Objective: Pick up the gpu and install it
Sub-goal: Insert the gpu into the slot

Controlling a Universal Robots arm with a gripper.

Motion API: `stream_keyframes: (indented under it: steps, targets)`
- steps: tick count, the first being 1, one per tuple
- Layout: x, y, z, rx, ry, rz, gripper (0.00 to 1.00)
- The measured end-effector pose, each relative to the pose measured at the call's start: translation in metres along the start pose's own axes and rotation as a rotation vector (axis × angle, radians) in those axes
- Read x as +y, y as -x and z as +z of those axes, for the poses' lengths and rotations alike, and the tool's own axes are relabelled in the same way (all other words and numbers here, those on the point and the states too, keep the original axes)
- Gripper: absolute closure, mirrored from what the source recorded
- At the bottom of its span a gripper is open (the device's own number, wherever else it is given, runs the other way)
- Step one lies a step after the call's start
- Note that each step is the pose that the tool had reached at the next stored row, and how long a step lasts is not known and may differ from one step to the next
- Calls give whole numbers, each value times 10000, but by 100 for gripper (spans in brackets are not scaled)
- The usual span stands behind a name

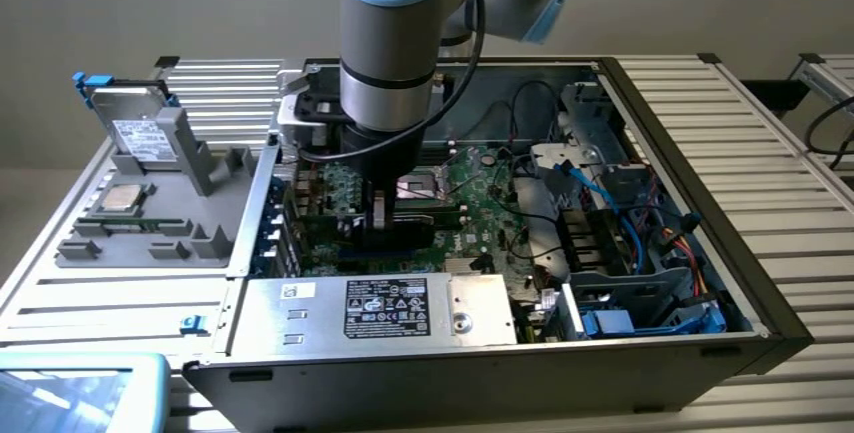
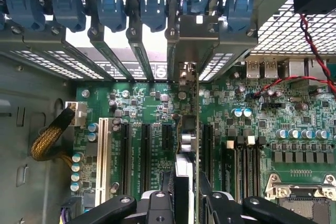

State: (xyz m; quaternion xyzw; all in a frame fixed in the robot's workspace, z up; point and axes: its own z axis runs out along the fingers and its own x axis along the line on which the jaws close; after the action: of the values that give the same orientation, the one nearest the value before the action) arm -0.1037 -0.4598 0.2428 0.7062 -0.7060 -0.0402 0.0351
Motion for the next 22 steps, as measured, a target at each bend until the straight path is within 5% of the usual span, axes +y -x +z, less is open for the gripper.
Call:
stream_keyframes:
  steps: [22]
  targets:
    - [3,0,30,4,2,-38,71]
